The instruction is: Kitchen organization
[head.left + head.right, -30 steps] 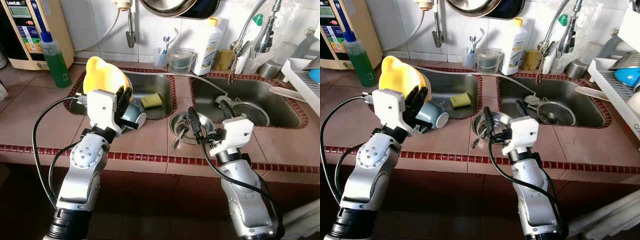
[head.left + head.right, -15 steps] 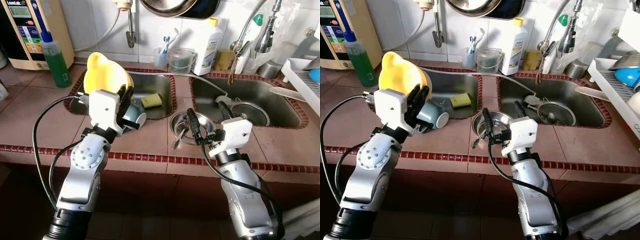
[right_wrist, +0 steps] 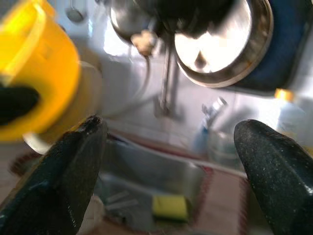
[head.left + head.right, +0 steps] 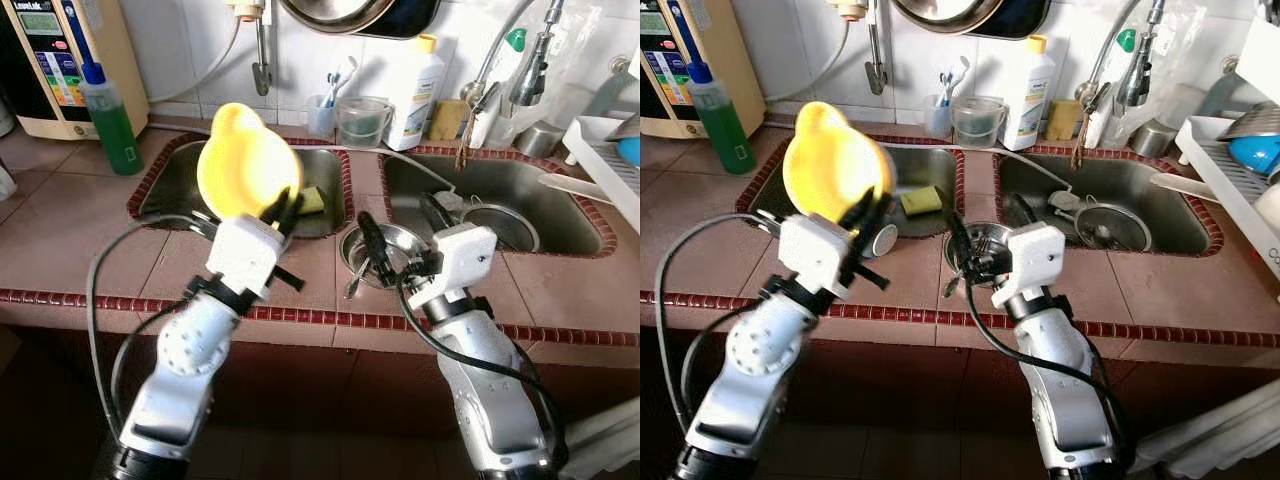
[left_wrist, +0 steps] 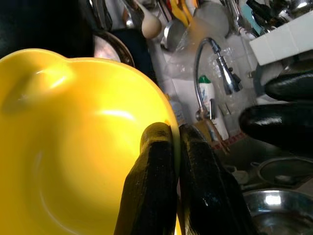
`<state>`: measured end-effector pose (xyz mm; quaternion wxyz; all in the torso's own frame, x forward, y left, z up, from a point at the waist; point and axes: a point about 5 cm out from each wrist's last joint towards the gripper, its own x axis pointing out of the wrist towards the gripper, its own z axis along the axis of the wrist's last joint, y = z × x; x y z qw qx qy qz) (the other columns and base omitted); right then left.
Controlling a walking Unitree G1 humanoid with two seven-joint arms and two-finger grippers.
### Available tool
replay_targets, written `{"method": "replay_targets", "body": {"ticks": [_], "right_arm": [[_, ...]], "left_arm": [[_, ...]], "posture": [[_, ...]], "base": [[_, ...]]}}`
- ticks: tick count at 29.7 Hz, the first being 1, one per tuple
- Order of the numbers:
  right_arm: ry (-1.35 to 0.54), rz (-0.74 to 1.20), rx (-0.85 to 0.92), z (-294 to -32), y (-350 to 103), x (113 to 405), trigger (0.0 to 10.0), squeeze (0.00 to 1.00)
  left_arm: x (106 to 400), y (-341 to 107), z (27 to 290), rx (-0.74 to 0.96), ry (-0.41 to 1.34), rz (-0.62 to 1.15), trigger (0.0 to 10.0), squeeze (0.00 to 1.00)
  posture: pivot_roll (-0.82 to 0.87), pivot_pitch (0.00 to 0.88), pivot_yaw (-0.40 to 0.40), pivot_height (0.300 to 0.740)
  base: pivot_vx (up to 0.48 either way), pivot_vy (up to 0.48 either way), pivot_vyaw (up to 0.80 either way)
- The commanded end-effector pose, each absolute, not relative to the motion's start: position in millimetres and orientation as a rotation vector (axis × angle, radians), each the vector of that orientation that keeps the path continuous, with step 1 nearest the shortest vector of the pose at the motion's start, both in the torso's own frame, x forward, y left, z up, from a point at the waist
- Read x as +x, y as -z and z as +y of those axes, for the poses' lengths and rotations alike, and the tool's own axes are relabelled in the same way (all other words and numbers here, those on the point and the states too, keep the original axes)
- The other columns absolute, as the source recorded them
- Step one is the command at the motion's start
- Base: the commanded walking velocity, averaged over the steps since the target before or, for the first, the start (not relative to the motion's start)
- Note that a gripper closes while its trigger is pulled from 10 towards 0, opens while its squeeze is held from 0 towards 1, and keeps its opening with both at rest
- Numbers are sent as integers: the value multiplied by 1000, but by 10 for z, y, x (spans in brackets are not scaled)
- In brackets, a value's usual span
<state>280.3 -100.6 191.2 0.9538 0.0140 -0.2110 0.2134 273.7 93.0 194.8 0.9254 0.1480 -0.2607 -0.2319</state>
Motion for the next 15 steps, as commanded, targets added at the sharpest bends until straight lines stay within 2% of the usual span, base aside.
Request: {"method": "replay_targets", "body": {"ticks": [1,8,15], "right_arm": [[-490,-449,40,-936,-2004,2768,10000,0],[-646,-423,106,-745,-2026,2601,10000,0],[-668,-414,163,-689,-2072,2566,10000,0]], "left_arm": [[2754,-1892,933,339,468,-537,10000,0],[2882,-1791,1032,380,418,-526,10000,0],[2900,-1831,1000,418,395,-586,10000,0]], "posture": [[-123,22,-49,740],[-126,25,-58,740],[-129,29,-61,740]], "base": [[0,0,0],[0,0,0],[0,0,0]]}}
